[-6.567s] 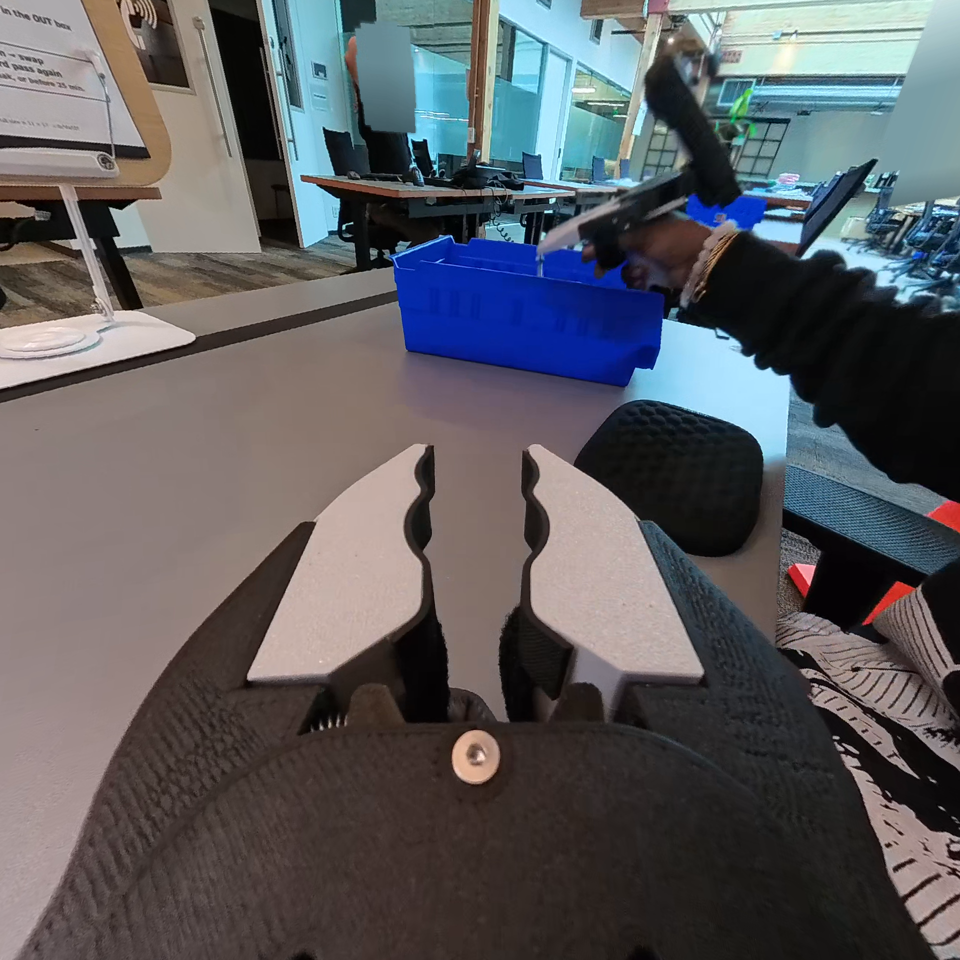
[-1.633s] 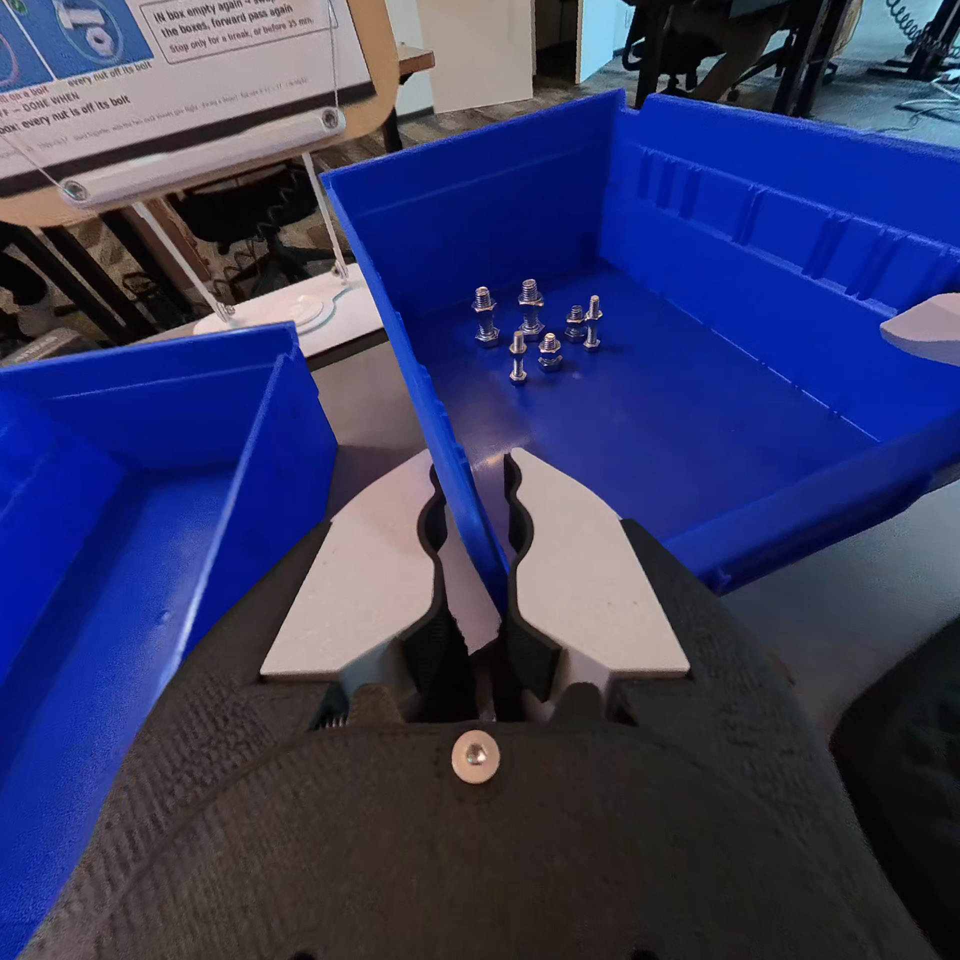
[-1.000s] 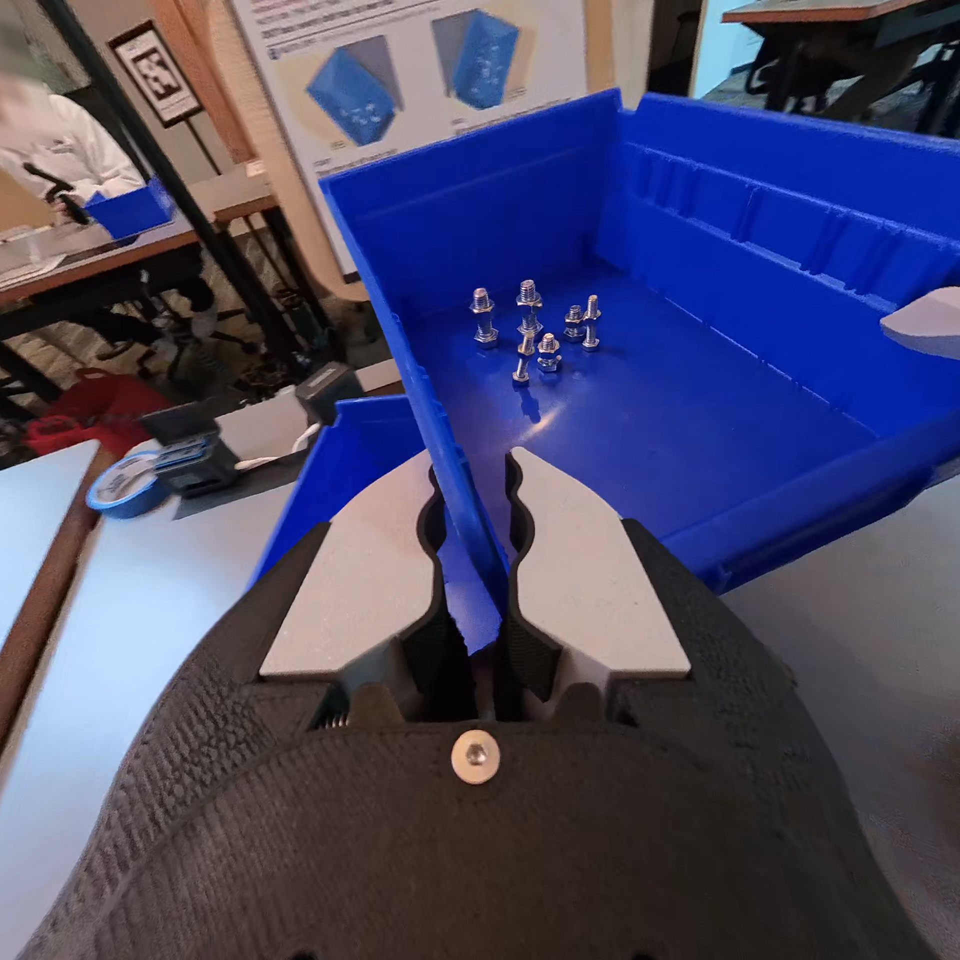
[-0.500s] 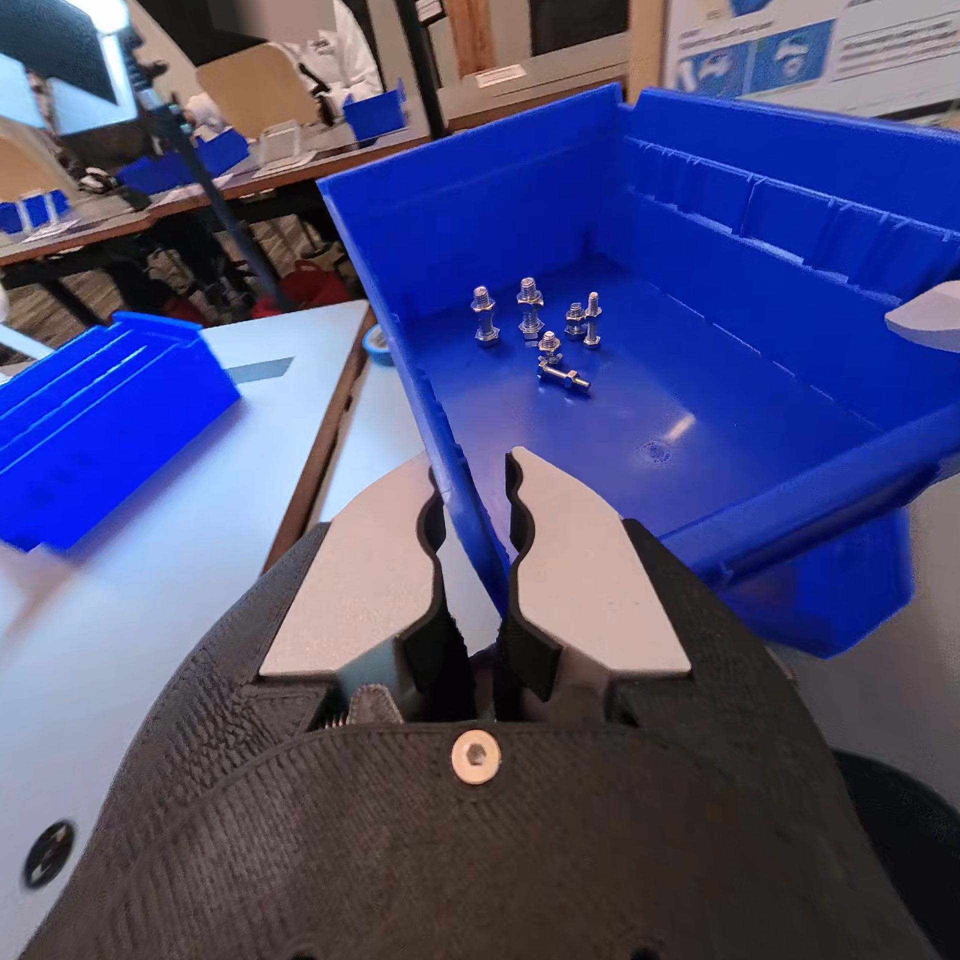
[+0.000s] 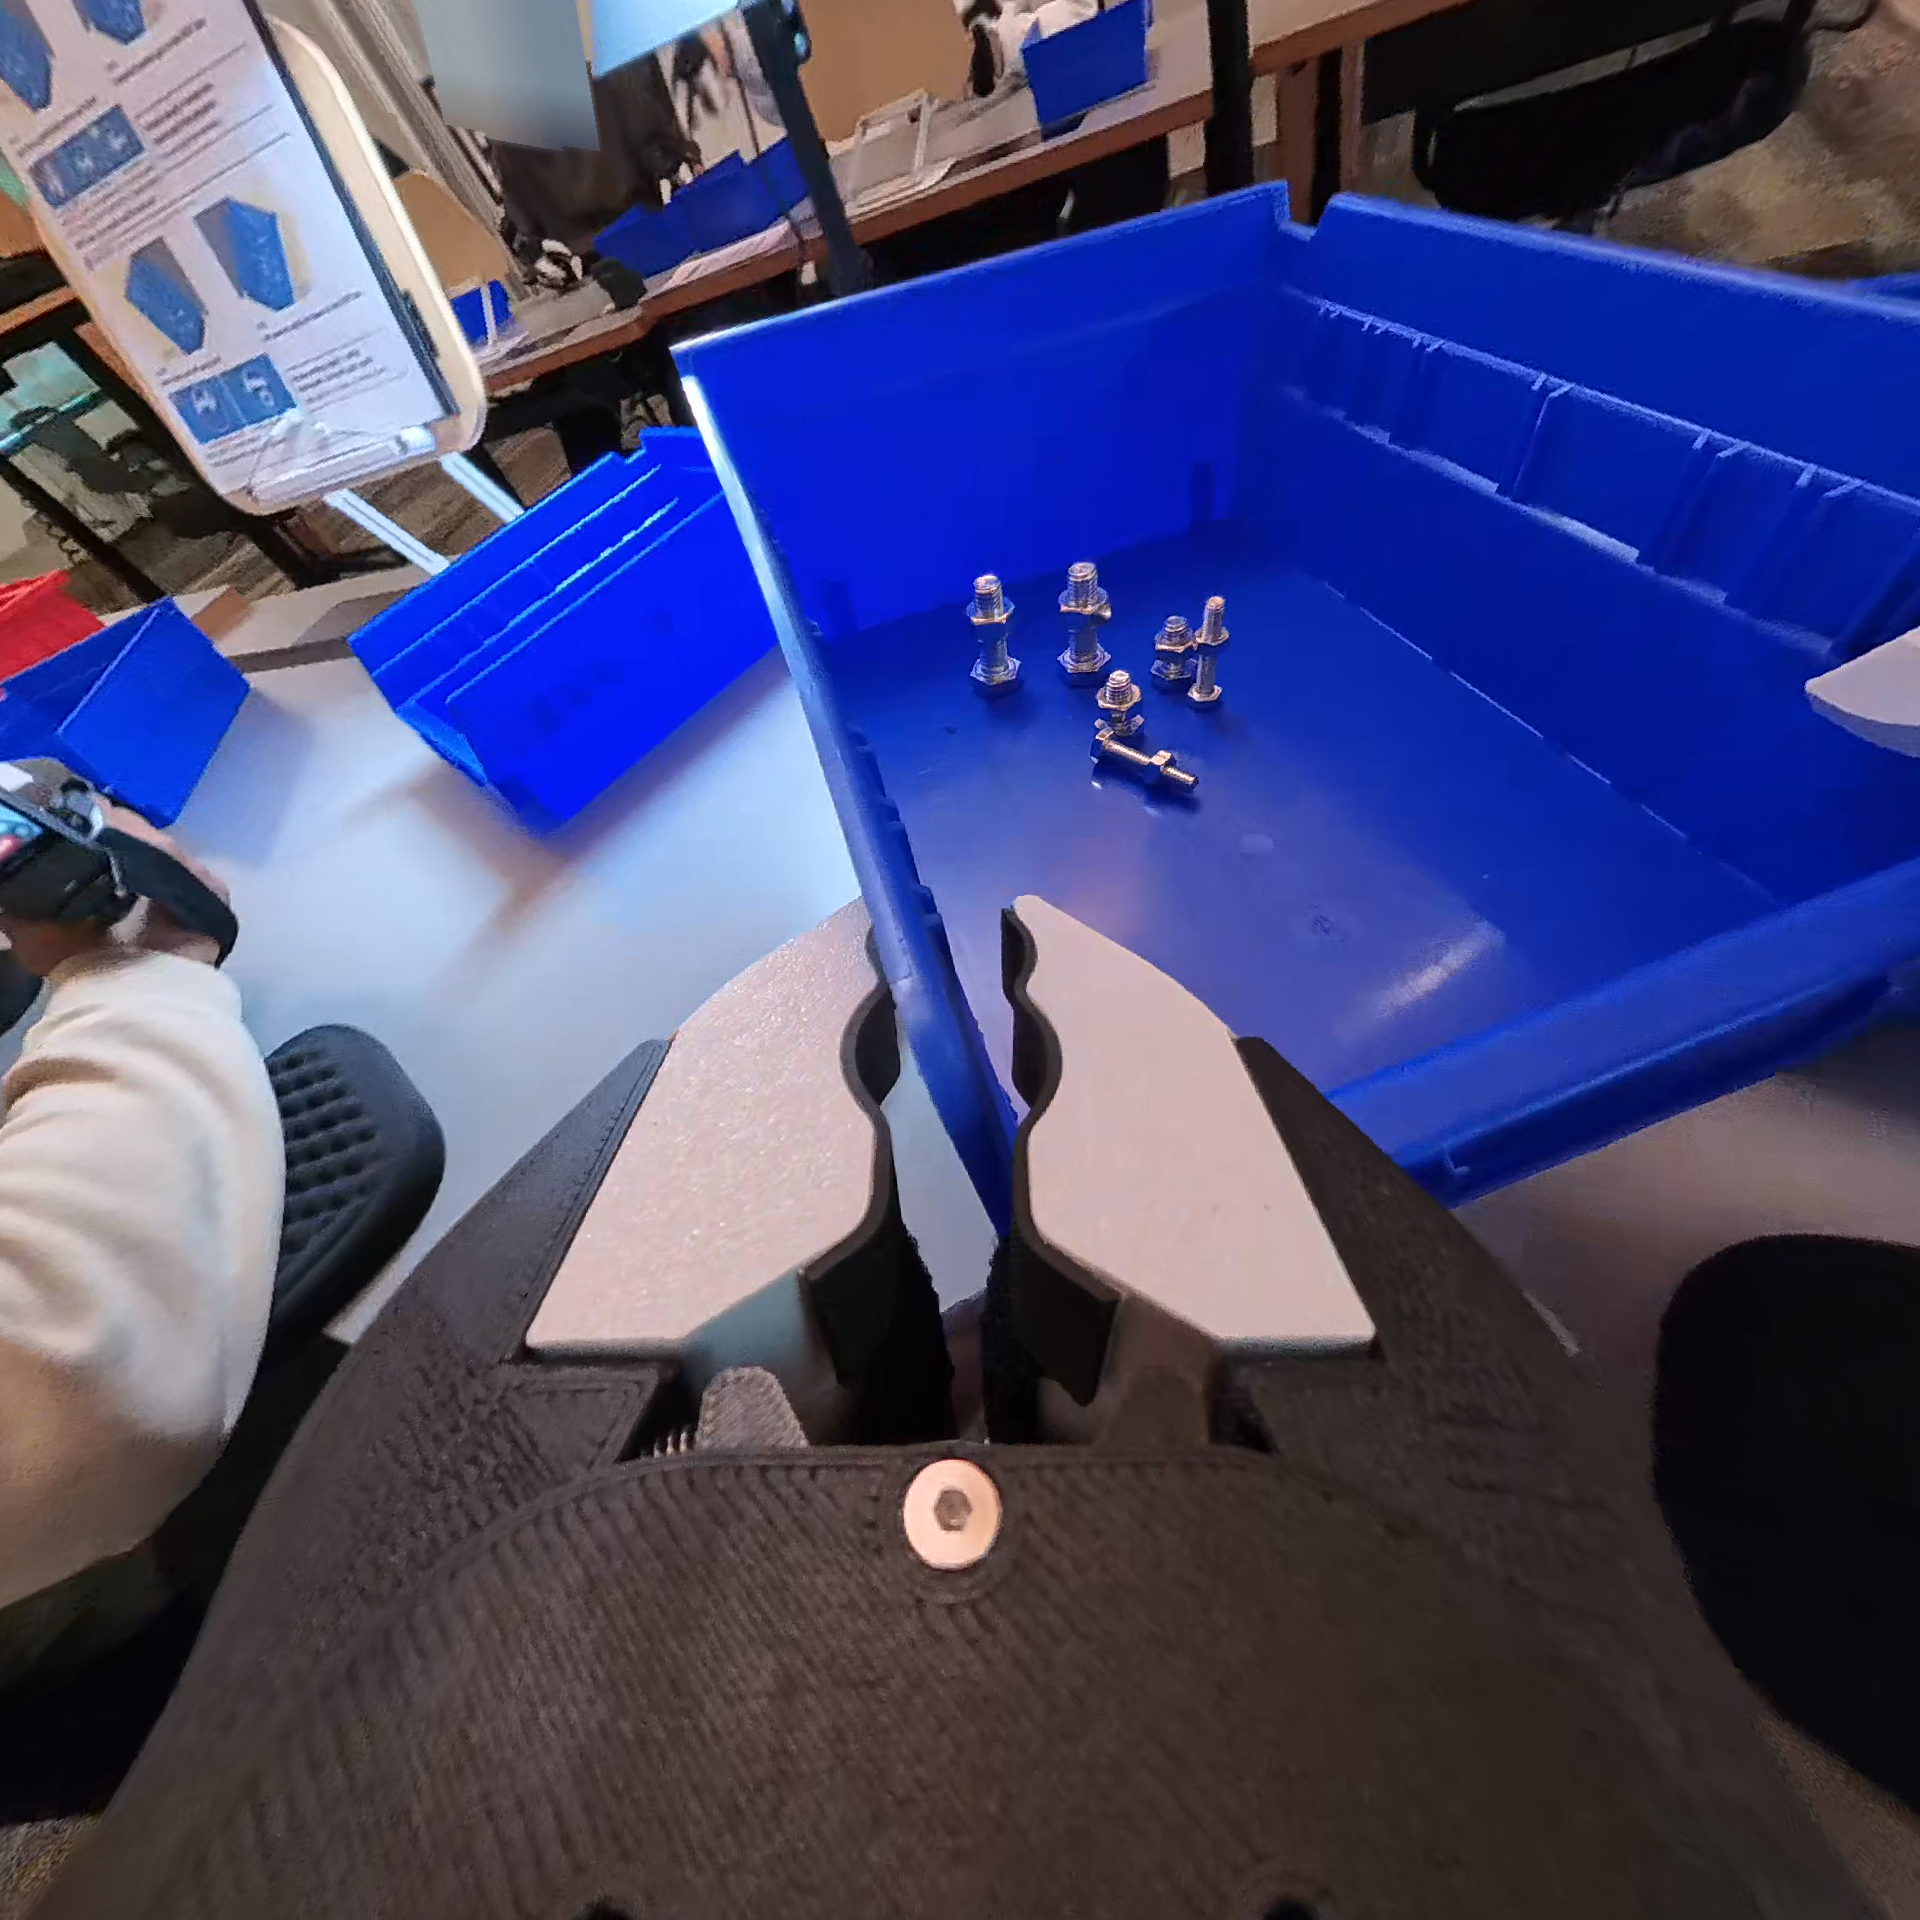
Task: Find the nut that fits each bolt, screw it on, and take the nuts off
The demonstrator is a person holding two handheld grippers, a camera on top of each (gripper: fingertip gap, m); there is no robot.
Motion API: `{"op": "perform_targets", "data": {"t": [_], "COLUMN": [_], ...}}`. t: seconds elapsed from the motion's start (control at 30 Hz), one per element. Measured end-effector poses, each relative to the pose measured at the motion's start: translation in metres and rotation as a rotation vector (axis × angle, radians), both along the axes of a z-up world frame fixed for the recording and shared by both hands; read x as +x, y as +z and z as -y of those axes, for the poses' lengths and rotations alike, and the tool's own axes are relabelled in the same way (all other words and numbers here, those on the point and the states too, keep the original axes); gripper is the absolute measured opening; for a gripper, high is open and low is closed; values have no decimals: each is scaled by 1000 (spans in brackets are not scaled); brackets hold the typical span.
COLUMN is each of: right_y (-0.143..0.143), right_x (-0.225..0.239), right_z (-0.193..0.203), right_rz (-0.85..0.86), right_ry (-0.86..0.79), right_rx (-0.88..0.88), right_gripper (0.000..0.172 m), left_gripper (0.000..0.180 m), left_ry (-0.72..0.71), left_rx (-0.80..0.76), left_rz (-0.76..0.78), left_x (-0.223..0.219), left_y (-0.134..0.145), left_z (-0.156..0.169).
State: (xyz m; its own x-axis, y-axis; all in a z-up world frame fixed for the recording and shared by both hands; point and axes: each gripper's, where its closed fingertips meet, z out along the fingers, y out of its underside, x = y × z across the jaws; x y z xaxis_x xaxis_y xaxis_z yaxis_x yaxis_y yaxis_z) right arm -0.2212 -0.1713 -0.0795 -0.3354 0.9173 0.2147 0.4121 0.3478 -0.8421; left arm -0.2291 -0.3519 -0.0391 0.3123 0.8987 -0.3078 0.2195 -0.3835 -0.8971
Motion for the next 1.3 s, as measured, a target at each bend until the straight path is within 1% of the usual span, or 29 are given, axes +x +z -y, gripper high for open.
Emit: {"op": "perform_targets", "data": {"t": [0.23, 0.57, 0.87, 1.17, 1.23, 1.3], "right_y": [-41, -81, -98, -106, -110, -111], "right_x": [7, 19, 25, 23, 23, 22], "right_z": [24, 21, 8, 1, 1, 2], "right_rz": [9, 32, 40, 30, 37, 28], "right_ry": [37, 24, -8, -18, -2, 9], "right_rx": [43, 129, 183, 210, 218, 231], "right_gripper": [11, 12, 13, 15, 17, 25], "left_gripper": [15, 14, 14, 16, 17, 19], "left_ry": [18, -25, -72, -94, -103, -109], "left_rx": [-19, 10, 66, 113, 118, 116], "left_rz": [28, 59, 73, 62, 64, 68], "left_x": [4, 4, 2, -2, -2, -1], "left_y": [-38, -84, -111, -127, -131, -134], "left_z": [25, 24, 13, 7, 6, 6]}}
